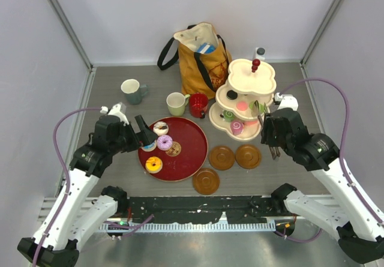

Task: Serve the afternoon tea

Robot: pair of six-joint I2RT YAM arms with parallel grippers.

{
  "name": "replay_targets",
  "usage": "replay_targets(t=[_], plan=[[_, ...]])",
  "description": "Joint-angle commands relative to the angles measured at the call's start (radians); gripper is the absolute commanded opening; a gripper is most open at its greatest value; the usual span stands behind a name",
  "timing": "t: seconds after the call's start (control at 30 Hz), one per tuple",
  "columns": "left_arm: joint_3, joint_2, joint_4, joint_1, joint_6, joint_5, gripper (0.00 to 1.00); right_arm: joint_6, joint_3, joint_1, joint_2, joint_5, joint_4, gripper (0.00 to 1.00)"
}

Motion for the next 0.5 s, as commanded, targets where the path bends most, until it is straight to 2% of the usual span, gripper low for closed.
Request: replay_targets(t=[0.0, 0.47], plan=[[-0.01, -0.016, 0.061, 0.005, -0.004, 0.01, 1.0, -0.018, 0.014, -0.047, 0.031, 0.051, 0.075, 0.35], [-0.029, 0.007, 0.07, 0.005, 0.016, 0.011, 1.0, -0.084, -0.003, -0.131, 0.129, 0.037, 0.25, 0.35]])
